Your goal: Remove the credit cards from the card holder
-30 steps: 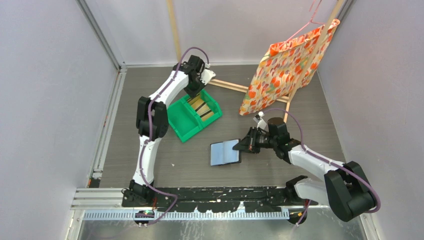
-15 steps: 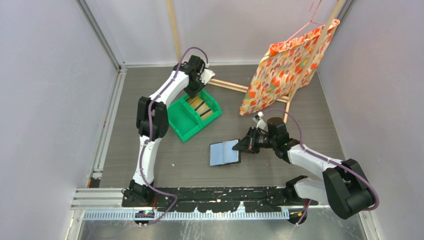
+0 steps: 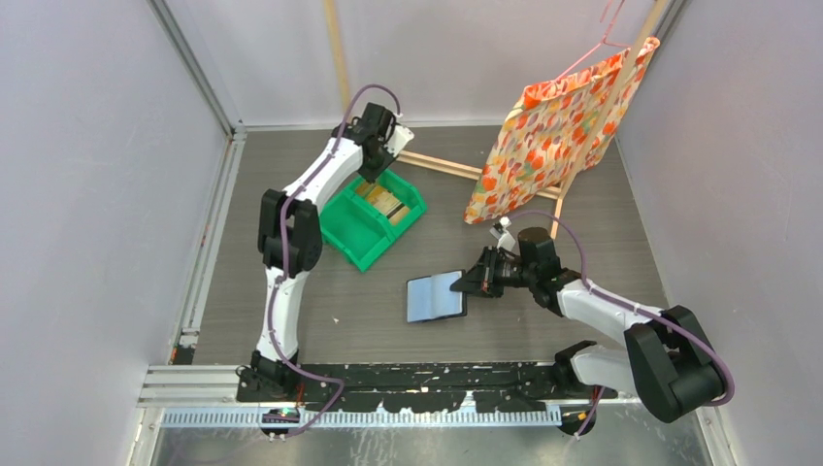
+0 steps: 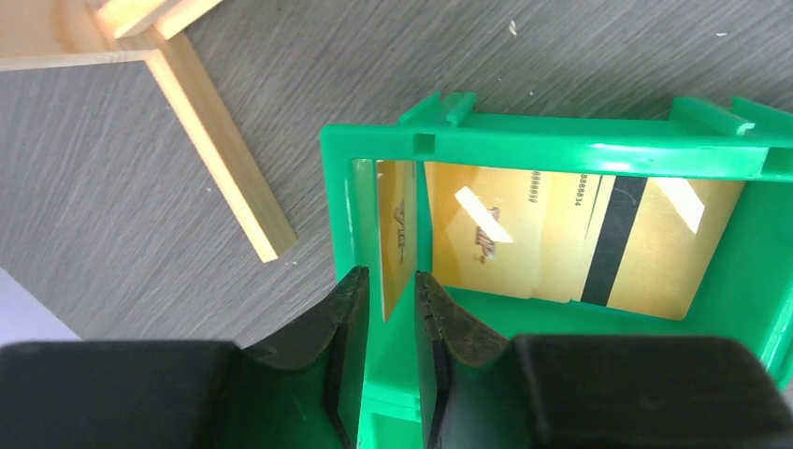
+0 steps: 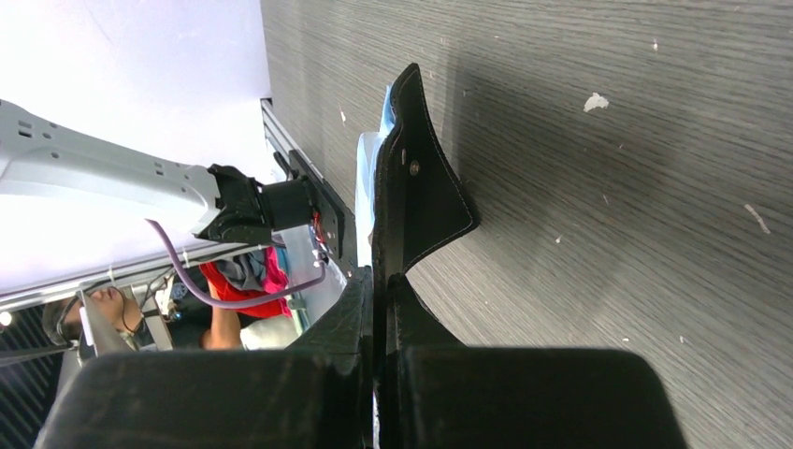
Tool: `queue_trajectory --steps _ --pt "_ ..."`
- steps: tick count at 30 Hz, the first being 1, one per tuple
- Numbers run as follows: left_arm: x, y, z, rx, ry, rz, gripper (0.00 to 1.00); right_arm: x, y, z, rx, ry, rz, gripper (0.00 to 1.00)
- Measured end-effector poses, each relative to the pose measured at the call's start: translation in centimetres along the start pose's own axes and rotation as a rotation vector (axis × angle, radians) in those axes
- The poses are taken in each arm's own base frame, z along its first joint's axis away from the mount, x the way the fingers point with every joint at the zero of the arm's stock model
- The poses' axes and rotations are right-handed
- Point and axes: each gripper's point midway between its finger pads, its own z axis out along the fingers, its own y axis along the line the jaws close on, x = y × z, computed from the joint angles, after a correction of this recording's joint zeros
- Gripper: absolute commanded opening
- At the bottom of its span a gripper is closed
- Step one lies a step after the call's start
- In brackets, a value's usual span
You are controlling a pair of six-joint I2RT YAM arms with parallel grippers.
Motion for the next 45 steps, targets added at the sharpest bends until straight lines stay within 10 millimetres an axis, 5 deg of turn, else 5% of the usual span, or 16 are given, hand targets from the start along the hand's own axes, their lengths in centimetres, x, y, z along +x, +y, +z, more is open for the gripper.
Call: queue_trajectory --steps 11,14,18,23,26,30,34,36,39,42,45 --pt "-1.5 0.9 -2.2 -0.039 -0.074 -0.064 0.28 -0.1 0.1 0.1 -0.006 -0.003 0.001 0.01" --pt "-2.7 0.9 -4.8 -0.035 -0.136 -0.1 0.28 -0.1 0.1 0.1 -0.007 -0.003 0.0 0.01" --pt "-3.8 0.6 -11.3 -0.025 -0.274 -0.181 0.29 -0.1 0.1 0.1 -0.007 0.002 0.003 0.01" --pt "-2.6 -1.1 -18.3 0.024 -0.418 -0.324 0.36 0.0 0.1 0.3 -0.015 0.013 0.016 0.01" --pt "-1.0 -3.6 -20.2 0.116 -0.442 -0.412 0.33 0.0 0.3 0.3 -0.023 0.016 0.027 0.01" --pt "2.4 -9.2 -19.4 0.309 -0.399 -0.535 0.33 -0.4 0.7 0.3 -0.023 0.007 0.025 0.01" --pt "7.7 -16.7 -18.0 0.487 -0.249 -0.635 0.33 -1.8 0.5 1.0 0.018 -0.007 0.045 0.38" --pt "9.2 -19.0 -18.2 0.528 -0.198 -0.657 0.33 -2.4 -0.8 1.7 0.075 -0.014 0.085 0.48" --pt "9.5 -21.2 -19.6 0.568 -0.191 -0.657 0.33 -2.5 -4.3 2.0 0.221 -0.056 0.166 0.68" --pt "8.7 -22.9 -21.1 0.609 -0.229 -0.65 0.33 -2.3 -6.4 0.6 0.35 -0.133 0.202 0.69" --pt "8.2 -24.8 -21.4 0.66 -0.251 -0.646 0.33 -3.1 -6.6 -1.6 0.427 -0.243 0.179 0.69"
